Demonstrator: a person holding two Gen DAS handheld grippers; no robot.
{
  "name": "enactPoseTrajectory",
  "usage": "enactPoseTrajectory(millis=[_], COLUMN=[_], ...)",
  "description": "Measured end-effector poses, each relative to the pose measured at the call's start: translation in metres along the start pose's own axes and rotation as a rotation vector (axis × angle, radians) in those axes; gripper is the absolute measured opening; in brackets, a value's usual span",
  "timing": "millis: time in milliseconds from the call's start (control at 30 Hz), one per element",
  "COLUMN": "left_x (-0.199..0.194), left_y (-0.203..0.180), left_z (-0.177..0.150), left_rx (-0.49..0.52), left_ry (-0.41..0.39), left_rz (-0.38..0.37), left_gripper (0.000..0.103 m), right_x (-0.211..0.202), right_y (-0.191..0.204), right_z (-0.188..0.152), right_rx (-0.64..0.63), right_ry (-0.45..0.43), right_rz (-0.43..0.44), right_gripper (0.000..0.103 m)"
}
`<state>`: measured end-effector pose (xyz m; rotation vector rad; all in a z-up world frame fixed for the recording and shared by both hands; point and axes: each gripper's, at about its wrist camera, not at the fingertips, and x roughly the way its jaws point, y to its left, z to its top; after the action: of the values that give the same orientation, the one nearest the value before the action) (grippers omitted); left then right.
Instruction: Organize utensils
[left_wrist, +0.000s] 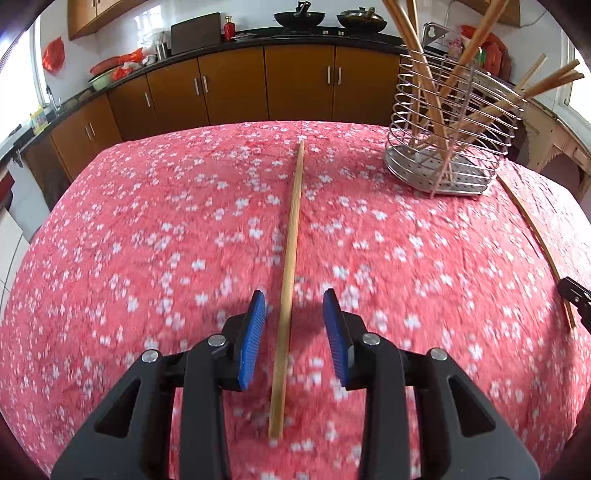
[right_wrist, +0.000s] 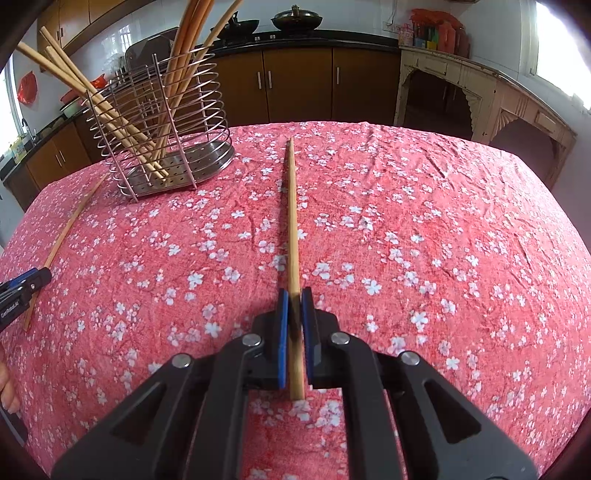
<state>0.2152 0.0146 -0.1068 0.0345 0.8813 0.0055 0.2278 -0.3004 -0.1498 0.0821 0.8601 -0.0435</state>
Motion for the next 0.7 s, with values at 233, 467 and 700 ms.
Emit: enactPoseTrajectory(millis=[233, 467, 700], left_x=[-0.006, -0.050, -0.107], left_y=[-0.002, 0.009, 0.029], left_z=[-0.005, -0.005, 0.013], left_rx=[0.006, -0.015, -0.064], left_ry=[-0.003, -0.117, -0.304], left_rz=[-0.013, -0.081, -0.137], left_gripper=[0.007, 0.007, 0.007], right_x=[-0.008, -0.059, -0.116], right_y=[-0.009, -0.019, -0.024], right_z=[-0.006, -0.004, 0.014], right_rx=[0.048, 0.028, 0.003], right_ry=[-0.008, -0.151, -0.342], right_rz=[0.035, 0.030, 0.014], right_gripper=[0.008, 0.008, 0.008])
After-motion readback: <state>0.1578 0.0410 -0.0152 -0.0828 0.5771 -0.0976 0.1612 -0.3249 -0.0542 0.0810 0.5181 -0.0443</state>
